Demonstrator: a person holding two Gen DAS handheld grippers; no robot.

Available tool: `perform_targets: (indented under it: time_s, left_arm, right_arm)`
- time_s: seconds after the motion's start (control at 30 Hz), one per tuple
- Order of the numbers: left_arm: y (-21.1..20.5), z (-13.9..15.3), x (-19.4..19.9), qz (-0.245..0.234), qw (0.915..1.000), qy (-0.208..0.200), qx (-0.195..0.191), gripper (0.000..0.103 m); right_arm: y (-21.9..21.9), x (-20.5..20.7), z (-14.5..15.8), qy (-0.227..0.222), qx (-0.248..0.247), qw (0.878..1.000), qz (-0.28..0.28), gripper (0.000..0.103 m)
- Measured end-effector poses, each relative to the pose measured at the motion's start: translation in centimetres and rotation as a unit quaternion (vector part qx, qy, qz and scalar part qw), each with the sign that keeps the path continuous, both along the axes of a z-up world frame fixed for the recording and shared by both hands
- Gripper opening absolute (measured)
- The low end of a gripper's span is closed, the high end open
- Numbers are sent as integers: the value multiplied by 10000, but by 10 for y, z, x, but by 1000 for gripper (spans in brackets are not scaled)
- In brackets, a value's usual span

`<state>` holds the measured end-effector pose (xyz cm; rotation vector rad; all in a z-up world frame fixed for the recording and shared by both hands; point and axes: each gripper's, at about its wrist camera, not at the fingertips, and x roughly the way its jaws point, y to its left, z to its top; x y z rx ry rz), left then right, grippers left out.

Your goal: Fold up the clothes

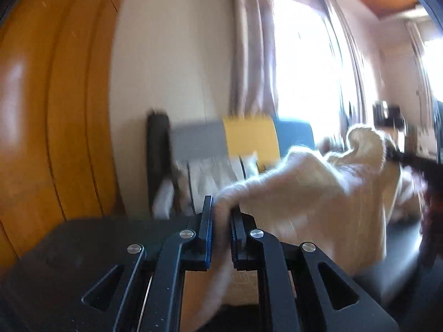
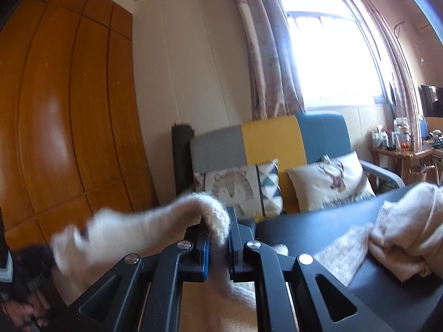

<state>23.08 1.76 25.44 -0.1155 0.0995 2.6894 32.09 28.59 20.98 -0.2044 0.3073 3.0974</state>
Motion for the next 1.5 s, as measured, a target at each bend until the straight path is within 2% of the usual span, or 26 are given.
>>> perform_targets:
  time_s: [0.07, 0.2, 0.27, 0.33, 0.4, 0.47, 0.5, 0.57, 0.63, 0.77, 0.9, 0.97, 1.03, 1.1, 1.13, 1.17, 1.23, 1.37, 1.43, 1.5]
  left_arm:
    - [-8, 29, 5, 83, 9988, 421, 233, 4]
    - [-20, 75, 16, 58, 9920, 1075, 657, 4]
    - [-18, 83, 12, 36, 9912, 1181, 592, 4]
    - [-12, 84, 4, -116, 9948, 940, 372, 7]
    - [-2, 67, 2, -318, 9983, 469, 98, 18]
    - [7, 41, 3, -754, 9971, 57, -55, 54]
    - [15, 27, 7, -1007, 9947, -134, -157, 61]
    - [28, -2, 23, -1343, 9888, -395, -516, 68]
    - [57, -32, 40, -1599, 9784, -525, -1199, 77]
    - [119, -90, 68, -1642, 9471, -353, -2734, 78]
    - [153, -135, 76, -1333, 9286, 14, -3463, 78]
    - [165, -152, 71, -894, 9241, 129, -3714, 78]
    - [173, -169, 67, -374, 9143, 289, -4023, 78]
    - [171, -180, 65, -214, 9087, 417, -4147, 78]
    - [166, -179, 65, -215, 9135, 462, -4037, 71]
    - [161, -174, 64, -233, 9205, 446, -3876, 47]
    - [150, -164, 58, -202, 9342, 250, -3554, 18]
    - [120, -135, 46, -121, 9636, -78, -2668, 14]
    - [101, -112, 47, 14, 9760, -22, -2178, 13]
    - [79, -87, 50, 190, 9844, 88, -1746, 13]
  right_arm:
    - [-3, 5, 20, 298, 133, 9994, 77, 8]
    - [-16, 14, 61, 839, 434, 9951, 282, 8]
    - [-25, 16, 77, 1017, 643, 9922, 323, 8]
    - [-34, 17, 87, 1178, 838, 9889, 345, 8]
    - [-36, 16, 91, 1234, 817, 9883, 361, 8]
    - [-38, 15, 91, 1235, 753, 9888, 360, 8]
    - [-38, 15, 90, 1223, 725, 9892, 352, 8]
    - [-38, 14, 89, 1190, 712, 9898, 338, 8]
    - [-37, 11, 90, 1150, 687, 9905, 318, 8]
    - [-35, 5, 95, 1125, 557, 9915, 336, 8]
    - [-44, 9, 100, 1200, 578, 9903, 393, 8]
    - [-47, 10, 100, 1243, 571, 9897, 411, 8]
    - [-48, 12, 100, 1265, 520, 9897, 433, 8]
    - [-48, 13, 100, 1286, 468, 9896, 454, 8]
    - [-49, 14, 99, 1296, 442, 9895, 465, 8]
    - [-48, 15, 99, 1301, 421, 9895, 470, 8]
    - [-47, 15, 97, 1302, 372, 9897, 473, 8]
    - [-42, 15, 94, 1276, 221, 9906, 445, 8]
    - [-41, 17, 93, 1274, 237, 9907, 406, 8]
    - [-41, 18, 95, 1288, 286, 9907, 337, 8]
